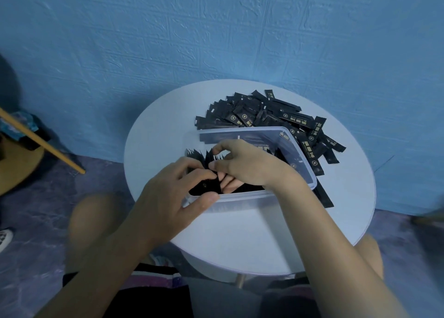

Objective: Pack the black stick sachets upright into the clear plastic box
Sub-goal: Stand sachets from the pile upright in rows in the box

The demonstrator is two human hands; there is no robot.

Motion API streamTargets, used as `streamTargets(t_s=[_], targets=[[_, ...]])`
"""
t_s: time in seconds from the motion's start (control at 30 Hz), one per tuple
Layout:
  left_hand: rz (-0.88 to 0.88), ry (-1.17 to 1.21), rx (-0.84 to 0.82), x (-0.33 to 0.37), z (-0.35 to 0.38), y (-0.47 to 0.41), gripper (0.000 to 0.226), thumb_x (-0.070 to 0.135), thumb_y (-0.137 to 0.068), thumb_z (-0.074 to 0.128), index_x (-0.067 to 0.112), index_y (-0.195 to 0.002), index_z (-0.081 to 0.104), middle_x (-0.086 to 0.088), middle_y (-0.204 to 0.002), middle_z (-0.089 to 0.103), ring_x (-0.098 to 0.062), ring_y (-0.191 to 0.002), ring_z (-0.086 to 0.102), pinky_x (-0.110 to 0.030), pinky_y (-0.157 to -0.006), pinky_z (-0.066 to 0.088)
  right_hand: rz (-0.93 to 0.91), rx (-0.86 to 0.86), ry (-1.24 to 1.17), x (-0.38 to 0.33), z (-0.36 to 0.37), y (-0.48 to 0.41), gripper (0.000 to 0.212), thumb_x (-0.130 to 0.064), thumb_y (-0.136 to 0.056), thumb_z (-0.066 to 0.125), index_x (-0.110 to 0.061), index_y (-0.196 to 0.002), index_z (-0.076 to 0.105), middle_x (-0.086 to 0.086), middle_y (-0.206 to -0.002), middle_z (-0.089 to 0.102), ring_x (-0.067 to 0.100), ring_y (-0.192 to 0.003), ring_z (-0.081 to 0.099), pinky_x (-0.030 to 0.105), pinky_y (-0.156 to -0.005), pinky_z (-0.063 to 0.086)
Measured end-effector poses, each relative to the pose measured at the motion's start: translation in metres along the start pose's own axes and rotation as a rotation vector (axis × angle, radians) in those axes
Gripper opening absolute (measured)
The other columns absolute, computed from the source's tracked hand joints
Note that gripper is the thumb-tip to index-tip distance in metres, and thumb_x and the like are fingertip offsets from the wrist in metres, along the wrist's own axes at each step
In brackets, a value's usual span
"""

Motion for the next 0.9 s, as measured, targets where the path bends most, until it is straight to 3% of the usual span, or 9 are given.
streamTargets(t_s=[0.17,0.27,0.33,0.67,0.9], targets=[[0.016,0.032,0.023,0.0019,-0.0046,-0.0015,0.038,0.051,-0.095,0.052,0.029,-0.117,0.074,0.011,-0.109,0.060,-0.007,-0.087,0.058,-0.026,-0.070,0.051,-0.021,-0.040,0.011,-0.0029,-0.0005,-0.0023,0.060,-0.011,-0.099,0.062,-0.013,-0.152,0.035,0.008,-0.071,0.067,0.013,-0.055,0.068,0.024,-0.058,0.059],[0.006,0.032,0.043,0.0009,-0.0045,-0.0019,0.037,0.051,-0.093,0.055,0.024,-0.102,0.078,0.012,-0.105,0.061,-0.002,-0.080,0.052,-0.027,-0.066,0.050,-0.010,-0.102,0.040,-0.0020,-0.0030,-0.0012,0.065,-0.013,-0.097,0.065,-0.016,-0.155,0.035,0.016,-0.089,0.070,0.016,-0.066,0.071,0.027,-0.065,0.061],[0.000,0.041,0.052,-0.0004,-0.0043,-0.0020,0.035,0.050,-0.092,0.056,0.023,-0.097,0.079,0.013,-0.106,0.060,-0.001,-0.079,0.052,-0.028,-0.066,0.051,-0.014,-0.108,0.043,-0.0013,-0.0042,-0.0023,0.064,-0.013,-0.096,0.066,-0.015,-0.154,0.037,0.022,-0.101,0.069,0.017,-0.070,0.071,0.030,-0.068,0.062],[-0.003,0.037,0.022,-0.0006,-0.0028,-0.0020,0.034,0.049,-0.094,0.053,0.031,-0.113,0.075,0.011,-0.112,0.060,-0.009,-0.085,0.058,-0.028,-0.068,0.052,-0.029,-0.066,0.026,-0.0028,-0.0015,-0.0059,0.051,-0.012,-0.096,0.066,-0.012,-0.144,0.047,0.018,-0.092,0.068,0.024,-0.072,0.071,0.028,-0.065,0.061],[0.012,0.043,-0.023,0.0028,-0.0071,-0.0062,0.032,0.052,-0.093,0.054,0.036,-0.109,0.077,0.016,-0.107,0.057,-0.001,-0.077,0.051,-0.011,-0.068,0.041,-0.023,-0.092,-0.030,0.0033,0.0024,0.0000,0.049,-0.008,-0.102,0.056,-0.012,-0.149,0.042,0.012,-0.085,0.068,0.027,-0.074,0.074,0.029,-0.065,0.061]])
Point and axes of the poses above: each hand's wrist, its own y-axis away from the middle knuckle, its own z-axis out of the palm, x = y × z, the point moved 8 cm from there along -y, towards the middle knuckle
